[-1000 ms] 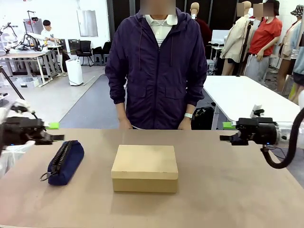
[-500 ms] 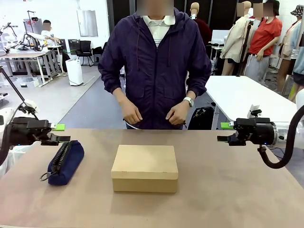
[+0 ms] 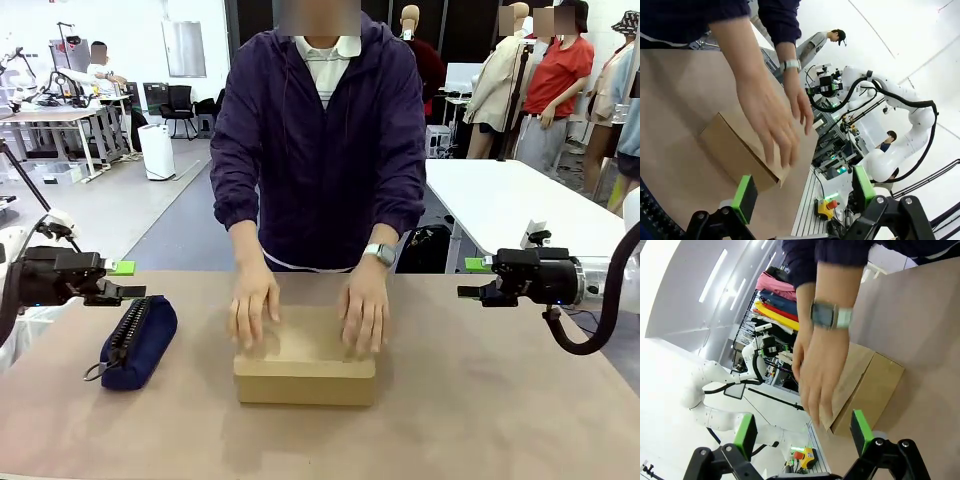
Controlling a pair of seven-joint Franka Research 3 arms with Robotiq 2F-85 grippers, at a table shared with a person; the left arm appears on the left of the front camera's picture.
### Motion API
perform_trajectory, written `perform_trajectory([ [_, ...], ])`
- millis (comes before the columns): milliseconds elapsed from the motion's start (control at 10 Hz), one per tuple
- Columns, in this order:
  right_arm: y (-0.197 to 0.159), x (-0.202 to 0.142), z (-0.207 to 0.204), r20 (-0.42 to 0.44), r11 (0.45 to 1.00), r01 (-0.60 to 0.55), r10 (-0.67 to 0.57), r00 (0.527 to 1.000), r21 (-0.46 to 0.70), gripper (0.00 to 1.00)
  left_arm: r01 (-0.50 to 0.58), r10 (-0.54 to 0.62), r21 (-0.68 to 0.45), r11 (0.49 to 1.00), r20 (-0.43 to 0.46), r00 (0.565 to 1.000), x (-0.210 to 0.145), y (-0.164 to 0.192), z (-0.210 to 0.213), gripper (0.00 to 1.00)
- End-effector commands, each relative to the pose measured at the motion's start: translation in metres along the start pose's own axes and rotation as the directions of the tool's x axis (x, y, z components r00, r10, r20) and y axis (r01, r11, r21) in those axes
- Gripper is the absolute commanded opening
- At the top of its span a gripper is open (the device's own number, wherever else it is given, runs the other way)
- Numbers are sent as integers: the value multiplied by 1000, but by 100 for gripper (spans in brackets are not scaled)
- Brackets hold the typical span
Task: Pack the items into the box.
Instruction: Close the Mailer Box.
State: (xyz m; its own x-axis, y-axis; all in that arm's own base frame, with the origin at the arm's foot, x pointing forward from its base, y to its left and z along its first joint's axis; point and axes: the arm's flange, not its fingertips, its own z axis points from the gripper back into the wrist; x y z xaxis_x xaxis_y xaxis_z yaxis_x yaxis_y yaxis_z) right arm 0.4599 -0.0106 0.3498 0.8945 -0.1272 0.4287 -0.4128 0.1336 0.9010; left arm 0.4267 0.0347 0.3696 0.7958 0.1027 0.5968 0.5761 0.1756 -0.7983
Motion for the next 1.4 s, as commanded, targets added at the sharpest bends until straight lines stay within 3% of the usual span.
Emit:
perform_trajectory([
  [0, 2, 1, -1, 1, 1000, -23, 23, 1000, -7, 100, 19, -19, 3, 1000, 0, 1000, -2, -2, 1, 100],
  [1300, 2, 1, -1, 1, 1000, -23, 23, 1000, -7, 100, 19, -19, 3, 1000, 0, 1000, -2, -2, 1, 100],
])
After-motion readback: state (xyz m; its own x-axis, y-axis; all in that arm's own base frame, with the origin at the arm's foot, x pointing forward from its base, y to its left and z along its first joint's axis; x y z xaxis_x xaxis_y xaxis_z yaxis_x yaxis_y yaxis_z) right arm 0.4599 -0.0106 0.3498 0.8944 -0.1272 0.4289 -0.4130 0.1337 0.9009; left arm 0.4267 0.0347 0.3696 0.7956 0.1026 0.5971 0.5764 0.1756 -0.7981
